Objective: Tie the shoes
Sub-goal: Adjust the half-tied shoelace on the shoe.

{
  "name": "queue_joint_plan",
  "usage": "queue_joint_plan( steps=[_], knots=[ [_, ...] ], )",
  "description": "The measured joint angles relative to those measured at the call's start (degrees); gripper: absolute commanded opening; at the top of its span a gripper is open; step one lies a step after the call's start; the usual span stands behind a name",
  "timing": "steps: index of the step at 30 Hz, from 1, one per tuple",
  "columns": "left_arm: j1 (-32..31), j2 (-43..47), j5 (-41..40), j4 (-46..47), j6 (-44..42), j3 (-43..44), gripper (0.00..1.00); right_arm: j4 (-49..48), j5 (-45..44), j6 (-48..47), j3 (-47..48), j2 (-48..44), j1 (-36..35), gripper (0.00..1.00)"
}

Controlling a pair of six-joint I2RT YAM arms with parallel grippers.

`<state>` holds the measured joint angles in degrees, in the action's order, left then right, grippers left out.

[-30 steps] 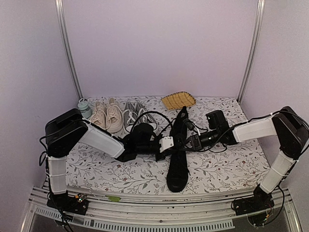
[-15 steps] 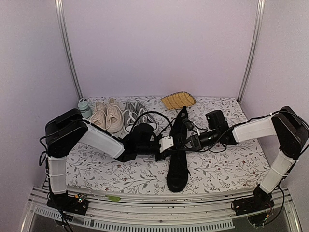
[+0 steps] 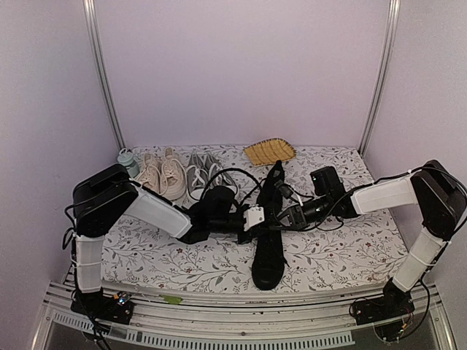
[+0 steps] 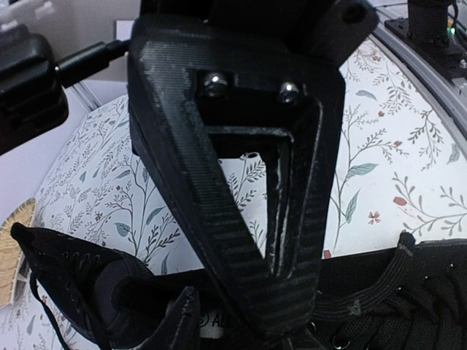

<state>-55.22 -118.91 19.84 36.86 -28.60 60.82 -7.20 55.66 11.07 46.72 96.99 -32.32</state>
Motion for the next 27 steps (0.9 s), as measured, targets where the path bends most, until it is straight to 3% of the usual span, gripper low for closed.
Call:
queue_joint_plan(
  steps=[8,14,17,22,27],
  knots=[
    [0.0,-0.02,0.07,-0.46,-0.87,0.0,0.09,4.02,0.37,-3.06,0.92,-0.09,-0.04,0.0],
    [0.0,-0.07,-0.07,-0.33,-0.66,0.0,0.06,8.11,-1.01,-4.59,1.51,-0.37,0.04,0.26],
    [0.0,-0.15,-0.15,-0.24,-0.66,0.0,0.06,9.68,-1.55,-5.09,1.77,-2.14,0.94,0.25],
    [0.0,-0.61,-0.39,-0.07,-0.63,0.0,0.06,10.21,-2.75,-4.79,1.79,-4.92,3.48,0.14],
    [-0.02,-0.76,-0.66,-0.04,-0.68,0.04,0.06,9.84,-4.31,-3.32,2.19,-1.44,3.85,0.12]
  ],
)
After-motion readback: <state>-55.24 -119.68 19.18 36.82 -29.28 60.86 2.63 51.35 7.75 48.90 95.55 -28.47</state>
